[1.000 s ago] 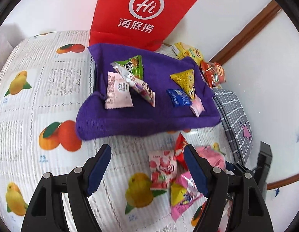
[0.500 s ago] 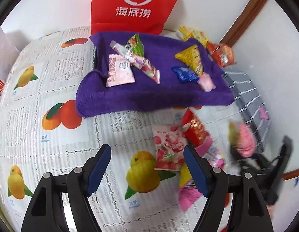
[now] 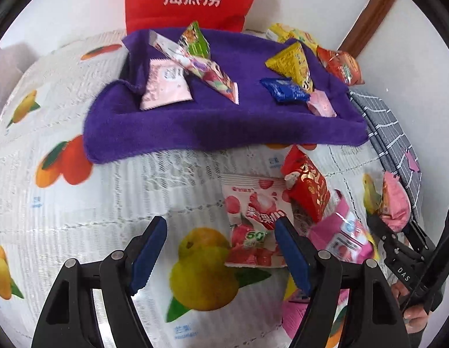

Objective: Organize snacks
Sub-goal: 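Grasp a pink-white fruit candy bag with the left tool while the right tool grasps a pink bag, then carry the pink-white bag and pink bag in both tools onto the towel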

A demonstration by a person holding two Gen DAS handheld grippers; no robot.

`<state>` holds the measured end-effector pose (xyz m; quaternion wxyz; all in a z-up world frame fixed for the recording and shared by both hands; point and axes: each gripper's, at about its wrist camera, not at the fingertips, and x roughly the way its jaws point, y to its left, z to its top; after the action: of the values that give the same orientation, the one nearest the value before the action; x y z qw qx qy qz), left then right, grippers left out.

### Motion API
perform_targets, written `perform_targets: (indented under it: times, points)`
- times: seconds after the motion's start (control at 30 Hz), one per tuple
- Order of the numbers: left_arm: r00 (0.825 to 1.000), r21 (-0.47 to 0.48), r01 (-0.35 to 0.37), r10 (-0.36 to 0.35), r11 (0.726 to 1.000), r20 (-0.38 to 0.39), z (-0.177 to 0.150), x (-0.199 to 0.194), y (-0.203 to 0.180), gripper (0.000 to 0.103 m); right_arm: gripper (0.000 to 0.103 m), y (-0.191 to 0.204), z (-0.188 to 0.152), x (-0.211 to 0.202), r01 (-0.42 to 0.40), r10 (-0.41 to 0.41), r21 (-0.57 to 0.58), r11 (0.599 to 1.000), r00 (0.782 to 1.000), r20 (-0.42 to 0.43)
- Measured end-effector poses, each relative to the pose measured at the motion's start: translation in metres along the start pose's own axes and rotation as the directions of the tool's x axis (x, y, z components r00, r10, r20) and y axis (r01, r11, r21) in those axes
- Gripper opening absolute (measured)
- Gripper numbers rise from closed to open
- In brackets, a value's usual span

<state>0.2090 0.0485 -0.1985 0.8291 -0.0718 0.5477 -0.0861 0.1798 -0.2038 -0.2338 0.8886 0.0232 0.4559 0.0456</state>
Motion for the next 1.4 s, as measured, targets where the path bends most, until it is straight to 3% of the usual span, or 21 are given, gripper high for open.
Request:
perform_targets:
  times: [0.23,0.37,0.57,0.63,0.77,0.83,1.07,1.4]
  points:
    - [0.999,0.055,-0.05,0.05,0.997,0.0,-0.002,0.01,-0.021,0.078,0.061,0.001,-0.001,0.0,-0.002,0.002,-0.019,1.0,1.0,0.006]
    - [0.997,0.102,-0.082,0.083,0.991,0.0,-0.003,0.016,-0.032,0.086,0.061,0.0,-0.002,-0.001,-0.008,0.008,-0.012,1.0,1.0,0.008]
    - [0.99,0.161,-0.138,0.14,0.977,0.002,-0.005,0.019,-0.039,0.087,0.061,0.002,-0.002,-0.001,0.004,-0.004,-0.013,1.0,1.0,0.01]
    - [0.99,0.157,-0.141,0.142,0.978,0.007,-0.005,0.018,-0.039,0.083,0.061,0.001,-0.002,-0.001,0.001,-0.001,-0.01,1.0,1.0,0.01]
    - [0.986,0.15,-0.167,0.165,0.975,0.021,-0.004,0.013,-0.033,0.063,0.061,0.0,-0.003,-0.002,-0.003,0.003,-0.007,1.0,1.0,0.012]
    - [0.989,0.143,-0.147,0.146,0.979,0.015,-0.002,0.01,-0.026,0.06,0.061,0.001,-0.003,-0.002,-0.002,0.002,-0.007,1.0,1.0,0.012]
    - [0.989,0.145,-0.144,0.146,0.979,-0.008,-0.003,0.005,-0.016,0.057,0.06,-0.002,-0.003,-0.004,-0.01,0.01,0.01,1.0,1.0,0.018]
    - [0.997,0.093,-0.076,0.073,0.993,0.028,0.001,-0.019,-0.001,0.057,0.057,-0.01,0.002,-0.014,-0.043,0.043,0.047,0.998,0.999,0.001]
